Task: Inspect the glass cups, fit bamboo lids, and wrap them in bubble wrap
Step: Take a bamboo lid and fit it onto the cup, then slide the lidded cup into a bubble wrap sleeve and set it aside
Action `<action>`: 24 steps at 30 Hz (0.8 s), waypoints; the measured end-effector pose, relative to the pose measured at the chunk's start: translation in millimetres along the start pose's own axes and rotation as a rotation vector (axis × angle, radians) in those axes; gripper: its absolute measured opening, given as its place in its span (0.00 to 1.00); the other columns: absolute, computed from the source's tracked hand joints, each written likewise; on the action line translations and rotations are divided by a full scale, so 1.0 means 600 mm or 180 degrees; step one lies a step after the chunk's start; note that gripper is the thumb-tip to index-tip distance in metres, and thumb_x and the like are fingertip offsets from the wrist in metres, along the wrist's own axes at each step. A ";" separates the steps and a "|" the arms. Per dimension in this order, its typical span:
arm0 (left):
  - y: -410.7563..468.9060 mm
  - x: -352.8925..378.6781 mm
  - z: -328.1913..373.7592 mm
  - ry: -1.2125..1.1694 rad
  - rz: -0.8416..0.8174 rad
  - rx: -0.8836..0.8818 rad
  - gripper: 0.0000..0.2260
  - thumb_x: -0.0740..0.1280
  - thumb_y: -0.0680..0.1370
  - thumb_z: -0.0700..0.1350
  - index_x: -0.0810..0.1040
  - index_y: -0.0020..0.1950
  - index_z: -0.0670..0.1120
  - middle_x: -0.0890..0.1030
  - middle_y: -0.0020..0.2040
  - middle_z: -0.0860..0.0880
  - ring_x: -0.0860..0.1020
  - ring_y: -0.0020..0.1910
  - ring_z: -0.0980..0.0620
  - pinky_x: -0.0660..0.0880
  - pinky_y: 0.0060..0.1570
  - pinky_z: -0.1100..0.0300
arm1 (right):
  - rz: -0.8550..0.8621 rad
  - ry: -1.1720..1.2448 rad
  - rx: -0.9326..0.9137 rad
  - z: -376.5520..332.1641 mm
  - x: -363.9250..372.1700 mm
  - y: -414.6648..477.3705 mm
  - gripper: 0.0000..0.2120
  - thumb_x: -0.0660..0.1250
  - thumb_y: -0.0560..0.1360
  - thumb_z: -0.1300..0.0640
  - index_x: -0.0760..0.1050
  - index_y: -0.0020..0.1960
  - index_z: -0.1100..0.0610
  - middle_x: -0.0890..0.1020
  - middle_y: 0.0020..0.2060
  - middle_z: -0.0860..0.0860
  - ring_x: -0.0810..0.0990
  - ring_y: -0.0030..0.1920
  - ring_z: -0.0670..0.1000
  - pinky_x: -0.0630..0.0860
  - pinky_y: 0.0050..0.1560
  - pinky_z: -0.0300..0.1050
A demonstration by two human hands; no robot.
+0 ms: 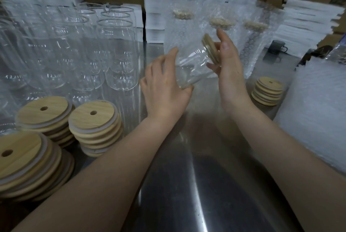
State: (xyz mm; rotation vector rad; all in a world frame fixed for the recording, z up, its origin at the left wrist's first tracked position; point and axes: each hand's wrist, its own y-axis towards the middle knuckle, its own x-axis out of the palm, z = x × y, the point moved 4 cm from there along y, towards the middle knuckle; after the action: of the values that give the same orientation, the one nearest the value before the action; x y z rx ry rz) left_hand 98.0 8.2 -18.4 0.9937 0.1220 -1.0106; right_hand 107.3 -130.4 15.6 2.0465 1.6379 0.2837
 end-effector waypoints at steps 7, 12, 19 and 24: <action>0.007 -0.005 -0.025 -0.1042 0.0187 -0.0854 0.44 0.76 0.68 0.59 0.59 0.77 0.47 0.70 0.71 0.47 0.69 0.70 0.48 0.67 0.69 0.48 | 0.1257 -0.1818 -0.0571 -0.030 -0.055 0.005 0.15 0.58 0.75 0.60 0.79 0.57 0.57 0.80 0.55 0.52 0.76 0.58 0.50 0.66 0.63 0.48; 0.011 -0.001 -0.038 -0.1259 0.0265 -0.1121 0.43 0.76 0.69 0.58 0.57 0.77 0.47 0.69 0.72 0.46 0.69 0.71 0.48 0.68 0.67 0.49 | 0.1694 -0.3165 -0.0092 -0.057 -0.115 0.029 0.19 0.58 0.73 0.58 0.75 0.62 0.52 0.72 0.64 0.56 0.68 0.67 0.58 0.57 0.65 0.52; 0.012 0.003 -0.041 -0.1205 0.0231 -0.1100 0.43 0.77 0.70 0.53 0.55 0.77 0.47 0.65 0.73 0.46 0.67 0.71 0.47 0.66 0.69 0.48 | 0.1266 -0.3798 0.1647 -0.024 -0.195 0.055 0.20 0.63 0.76 0.60 0.68 0.68 0.57 0.61 0.72 0.64 0.56 0.74 0.64 0.55 0.71 0.57; 0.013 0.004 -0.042 -0.1257 0.0248 -0.1102 0.41 0.76 0.71 0.51 0.56 0.75 0.46 0.65 0.74 0.45 0.66 0.72 0.47 0.66 0.69 0.46 | 0.0816 -0.3564 0.2037 0.011 -0.236 0.069 0.24 0.62 0.77 0.62 0.66 0.72 0.60 0.61 0.73 0.65 0.58 0.73 0.67 0.60 0.73 0.59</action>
State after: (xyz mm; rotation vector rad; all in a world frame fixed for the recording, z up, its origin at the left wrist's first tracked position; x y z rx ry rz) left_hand 113.8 26.9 -29.2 0.4700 -0.0678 -1.0532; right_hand 109.4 -273.5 51.1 2.1377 0.7730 -1.2305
